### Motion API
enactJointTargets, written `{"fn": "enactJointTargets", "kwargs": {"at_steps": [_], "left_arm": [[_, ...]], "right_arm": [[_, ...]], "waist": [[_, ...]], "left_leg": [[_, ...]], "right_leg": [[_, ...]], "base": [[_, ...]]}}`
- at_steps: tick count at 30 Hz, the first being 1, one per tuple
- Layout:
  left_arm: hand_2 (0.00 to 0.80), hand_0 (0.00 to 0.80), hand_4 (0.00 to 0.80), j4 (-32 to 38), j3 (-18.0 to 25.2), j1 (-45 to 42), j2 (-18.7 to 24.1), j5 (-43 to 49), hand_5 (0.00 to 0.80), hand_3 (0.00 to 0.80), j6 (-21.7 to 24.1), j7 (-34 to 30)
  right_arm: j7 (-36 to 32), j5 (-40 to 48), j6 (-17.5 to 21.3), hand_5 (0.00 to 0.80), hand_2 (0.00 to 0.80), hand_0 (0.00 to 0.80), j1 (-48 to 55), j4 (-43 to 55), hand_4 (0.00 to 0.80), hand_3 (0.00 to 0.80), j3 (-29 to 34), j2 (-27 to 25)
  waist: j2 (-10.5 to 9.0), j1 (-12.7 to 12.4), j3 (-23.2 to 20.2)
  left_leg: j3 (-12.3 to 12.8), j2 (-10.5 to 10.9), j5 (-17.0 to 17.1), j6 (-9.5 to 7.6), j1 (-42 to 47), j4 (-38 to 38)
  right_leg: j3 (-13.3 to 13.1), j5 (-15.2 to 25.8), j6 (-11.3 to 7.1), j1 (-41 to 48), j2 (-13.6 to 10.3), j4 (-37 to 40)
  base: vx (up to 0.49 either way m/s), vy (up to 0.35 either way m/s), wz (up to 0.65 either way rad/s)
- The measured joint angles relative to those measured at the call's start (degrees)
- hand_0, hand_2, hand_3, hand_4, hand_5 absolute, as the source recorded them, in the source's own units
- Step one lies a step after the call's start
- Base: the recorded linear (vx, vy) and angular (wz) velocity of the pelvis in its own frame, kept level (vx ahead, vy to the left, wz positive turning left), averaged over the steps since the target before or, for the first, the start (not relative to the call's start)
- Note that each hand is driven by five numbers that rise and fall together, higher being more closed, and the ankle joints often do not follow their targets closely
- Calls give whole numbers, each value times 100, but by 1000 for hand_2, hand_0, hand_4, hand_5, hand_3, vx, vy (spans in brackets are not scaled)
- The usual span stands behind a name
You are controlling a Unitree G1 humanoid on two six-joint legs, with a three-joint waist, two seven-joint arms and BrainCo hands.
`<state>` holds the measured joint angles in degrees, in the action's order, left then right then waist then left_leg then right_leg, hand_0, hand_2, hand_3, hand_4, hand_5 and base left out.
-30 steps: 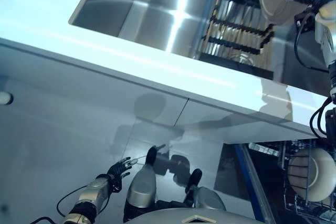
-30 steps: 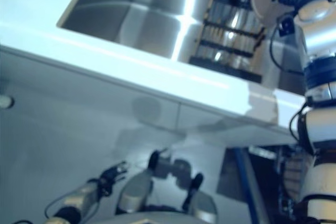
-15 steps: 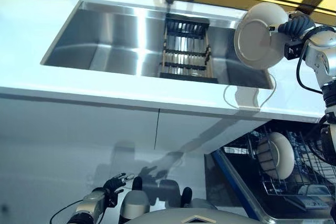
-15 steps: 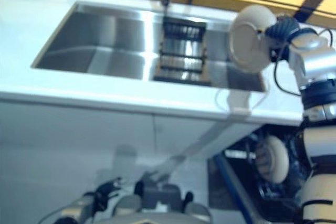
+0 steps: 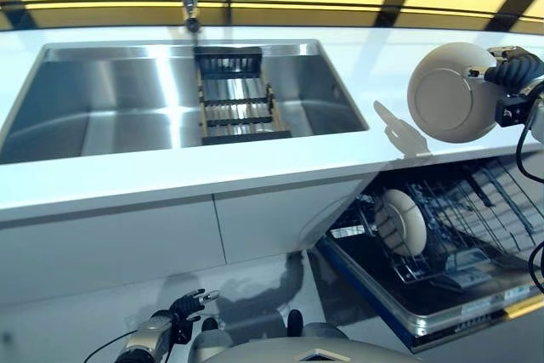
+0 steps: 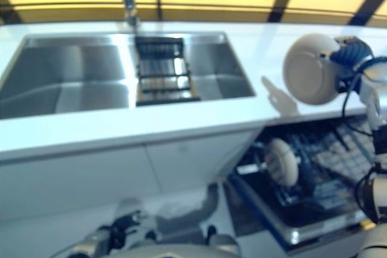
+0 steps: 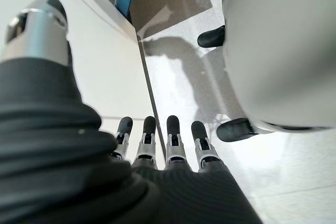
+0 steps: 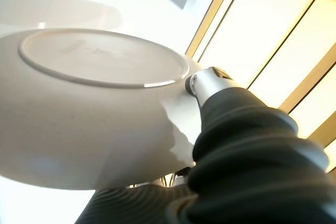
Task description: Take plates into dishwasher
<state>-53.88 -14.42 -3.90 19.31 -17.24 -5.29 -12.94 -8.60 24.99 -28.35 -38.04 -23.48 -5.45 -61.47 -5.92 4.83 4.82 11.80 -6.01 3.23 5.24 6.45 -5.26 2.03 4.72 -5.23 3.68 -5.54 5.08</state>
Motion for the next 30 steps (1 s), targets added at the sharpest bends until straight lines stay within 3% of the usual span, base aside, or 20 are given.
{"fn": "enactJointTargets", "kwargs": {"at_steps": [9, 17, 21, 30], "left_arm": [[0, 0, 0, -171, 2, 28, -80, 74, 0, 0, 110, -63], [0, 0, 0, -352, 118, 43, -90, 75, 0, 0, 218, -98], [0, 0, 0, -407, 121, 43, -95, 76, 0, 0, 232, -120], [0, 0, 0, -410, 121, 91, -120, 76, 0, 0, 306, -128]], "right_arm": [[-397, -191, 2, 800, 800, 800, 1468, 479, 800, 800, 1036, -463], [-839, -648, 54, 800, 800, 800, 2874, 696, 800, 800, 1634, -456], [-881, -878, 114, 800, 800, 800, 3180, 775, 800, 800, 1671, -94], [-857, -1537, 353, 800, 800, 800, 3445, 926, 800, 800, 1591, 767]], "waist": [[114, 529, -163], [137, 713, -182], [148, 849, -187], [287, 835, -187]], "left_leg": [[321, -28, -113, 40, 102, -1], [511, -81, -166, 78, 141, -1], [537, -93, -179, 80, 144, 0], [539, -96, -181, 78, 146, 0]], "right_leg": [[-308, 6, 2, -105, 77, 1], [-436, 11, 9, -191, 131, 1], [-461, 16, 13, -202, 136, 1], [-467, 15, 14, -209, 129, 2]], "base": [[-16, -12, -20], [-16, -28, -12], [-2, -33, -7], [-1, -11, 0]]}}
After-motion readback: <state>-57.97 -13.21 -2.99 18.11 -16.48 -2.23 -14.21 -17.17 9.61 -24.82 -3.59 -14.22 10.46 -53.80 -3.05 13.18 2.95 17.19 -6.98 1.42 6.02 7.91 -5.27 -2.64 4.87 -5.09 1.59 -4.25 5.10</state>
